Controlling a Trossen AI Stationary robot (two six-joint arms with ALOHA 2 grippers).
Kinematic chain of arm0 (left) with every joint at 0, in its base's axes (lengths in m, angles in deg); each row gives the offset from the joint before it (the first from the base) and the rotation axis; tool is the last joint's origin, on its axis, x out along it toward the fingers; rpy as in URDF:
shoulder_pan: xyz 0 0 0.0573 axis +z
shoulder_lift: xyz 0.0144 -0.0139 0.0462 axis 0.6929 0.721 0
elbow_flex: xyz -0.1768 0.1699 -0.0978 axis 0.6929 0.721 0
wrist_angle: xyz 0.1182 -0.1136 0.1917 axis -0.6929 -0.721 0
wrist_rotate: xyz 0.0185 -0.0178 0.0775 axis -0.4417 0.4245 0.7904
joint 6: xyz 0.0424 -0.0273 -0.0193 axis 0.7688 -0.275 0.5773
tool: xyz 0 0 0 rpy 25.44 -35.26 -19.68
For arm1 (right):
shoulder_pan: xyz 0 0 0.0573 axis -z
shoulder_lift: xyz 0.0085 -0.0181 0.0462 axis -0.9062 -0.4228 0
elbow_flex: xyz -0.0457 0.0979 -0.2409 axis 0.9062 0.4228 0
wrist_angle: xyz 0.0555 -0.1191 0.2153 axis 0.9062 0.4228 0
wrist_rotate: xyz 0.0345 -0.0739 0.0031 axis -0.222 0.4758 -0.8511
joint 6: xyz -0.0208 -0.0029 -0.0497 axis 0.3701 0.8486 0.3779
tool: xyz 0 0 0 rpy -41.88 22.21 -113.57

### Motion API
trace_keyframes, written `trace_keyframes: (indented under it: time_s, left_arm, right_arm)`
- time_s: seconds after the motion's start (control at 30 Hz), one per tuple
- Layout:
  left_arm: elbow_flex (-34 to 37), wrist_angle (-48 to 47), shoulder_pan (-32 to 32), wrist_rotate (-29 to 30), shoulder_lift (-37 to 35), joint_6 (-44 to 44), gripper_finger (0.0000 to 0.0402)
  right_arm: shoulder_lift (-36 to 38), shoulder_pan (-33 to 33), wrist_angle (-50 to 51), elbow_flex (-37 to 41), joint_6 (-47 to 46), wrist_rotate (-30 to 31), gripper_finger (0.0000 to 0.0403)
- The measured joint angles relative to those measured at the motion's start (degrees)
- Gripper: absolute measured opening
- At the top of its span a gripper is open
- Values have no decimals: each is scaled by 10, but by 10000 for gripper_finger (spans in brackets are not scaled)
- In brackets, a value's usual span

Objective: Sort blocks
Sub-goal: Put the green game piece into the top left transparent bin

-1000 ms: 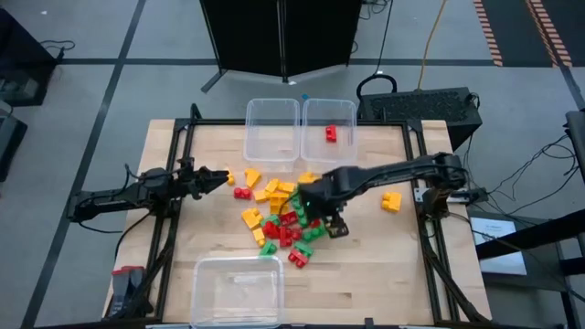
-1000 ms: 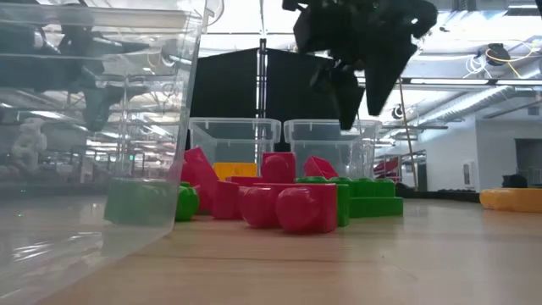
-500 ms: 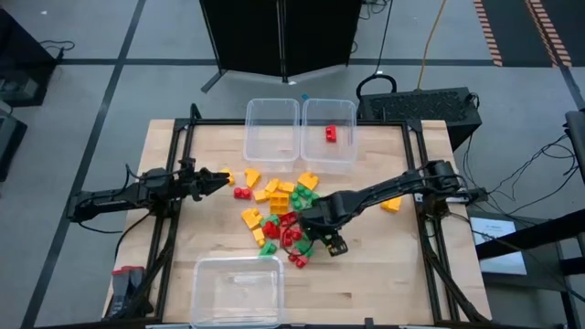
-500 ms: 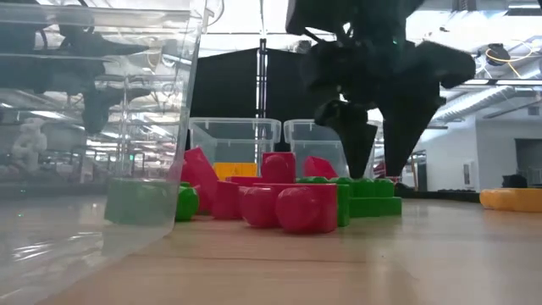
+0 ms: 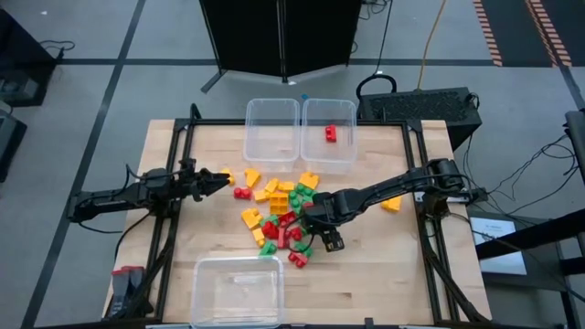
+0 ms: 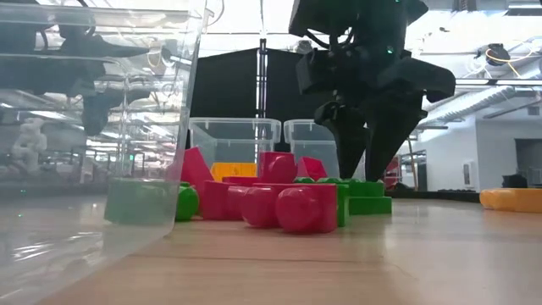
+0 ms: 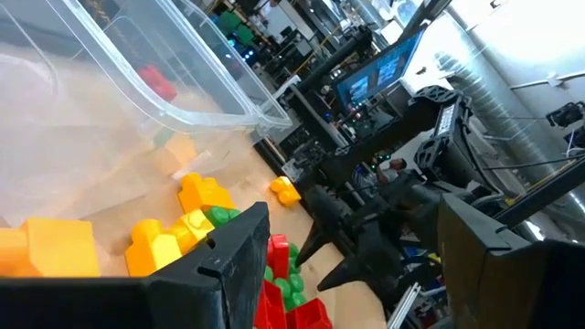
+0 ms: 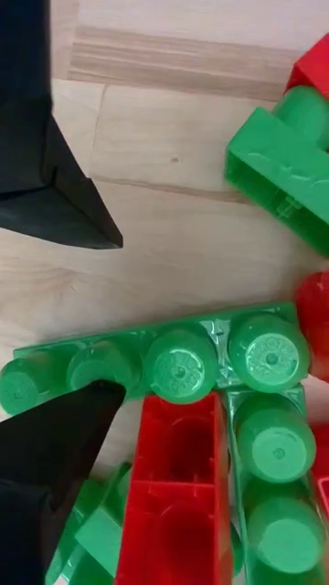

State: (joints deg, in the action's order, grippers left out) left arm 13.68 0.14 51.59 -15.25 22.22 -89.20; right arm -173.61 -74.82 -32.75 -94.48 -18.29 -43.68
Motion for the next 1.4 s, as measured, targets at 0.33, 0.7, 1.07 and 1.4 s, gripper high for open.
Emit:
trace_keyframes:
  time_s: [0.33,0.7,1.07,1.4]
  left_arm:
    - [0,-1,0,0,0,0,210]
    - [0,-1,0,0,0,1,210]
    - [0,-3,0,0,0,1,210]
    - [0,-6,0,0,0,1,210]
  right_arm:
    - [9,20,0,2,9,26,253]
    - [-33,28,-16,-1,50,24,253]
    - [-73,19,-5,-3,19,26,115]
    - [-16,18,45,-35,-54,7,115]
